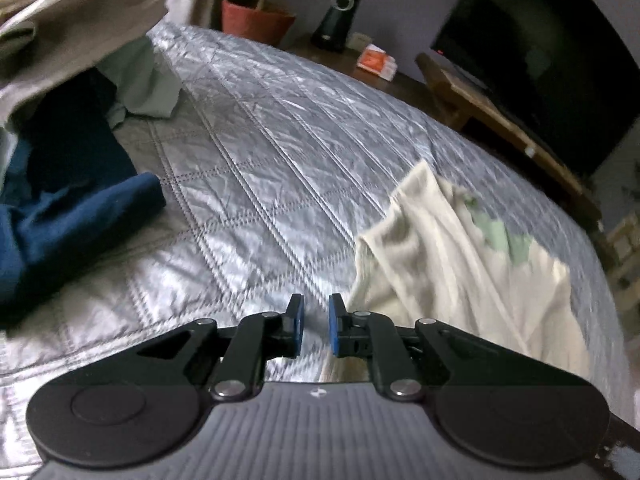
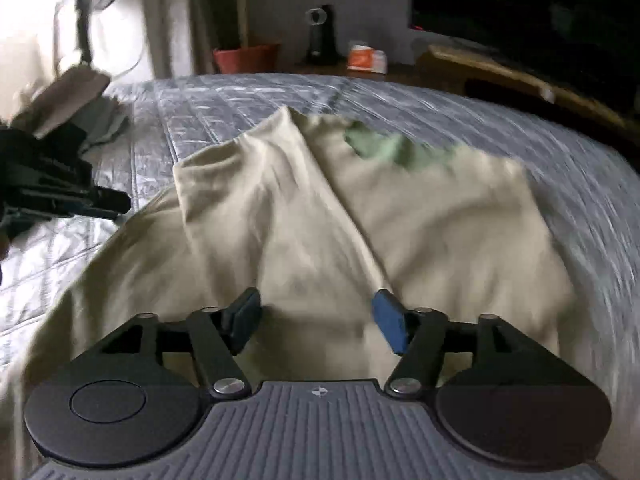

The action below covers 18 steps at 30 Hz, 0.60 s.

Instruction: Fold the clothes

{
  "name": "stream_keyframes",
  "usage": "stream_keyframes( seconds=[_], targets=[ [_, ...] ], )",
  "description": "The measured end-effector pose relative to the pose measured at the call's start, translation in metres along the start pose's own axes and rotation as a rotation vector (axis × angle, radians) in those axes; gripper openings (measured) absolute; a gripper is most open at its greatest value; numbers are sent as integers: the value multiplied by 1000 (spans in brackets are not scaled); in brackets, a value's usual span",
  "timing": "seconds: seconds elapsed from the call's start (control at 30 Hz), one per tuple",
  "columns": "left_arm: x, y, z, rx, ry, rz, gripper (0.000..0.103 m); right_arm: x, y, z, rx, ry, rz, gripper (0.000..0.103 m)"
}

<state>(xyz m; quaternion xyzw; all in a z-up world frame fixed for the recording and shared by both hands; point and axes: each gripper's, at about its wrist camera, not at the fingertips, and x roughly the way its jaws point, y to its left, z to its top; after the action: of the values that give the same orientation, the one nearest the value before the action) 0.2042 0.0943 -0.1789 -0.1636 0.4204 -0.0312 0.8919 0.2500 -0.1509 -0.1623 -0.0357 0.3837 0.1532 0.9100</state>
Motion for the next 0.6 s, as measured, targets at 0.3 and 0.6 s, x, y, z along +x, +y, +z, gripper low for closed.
stream_keyframes(
  seconds=[0.3, 0.6],
  targets=[
    [-37, -19, -50, 230, 97, -5, 17, -53, -5, -45, 19, 100, -72, 77],
    [-66, -18, -83, 372, 111, 98, 25, -118, -31, -74, 272, 118, -56, 67]
  ],
)
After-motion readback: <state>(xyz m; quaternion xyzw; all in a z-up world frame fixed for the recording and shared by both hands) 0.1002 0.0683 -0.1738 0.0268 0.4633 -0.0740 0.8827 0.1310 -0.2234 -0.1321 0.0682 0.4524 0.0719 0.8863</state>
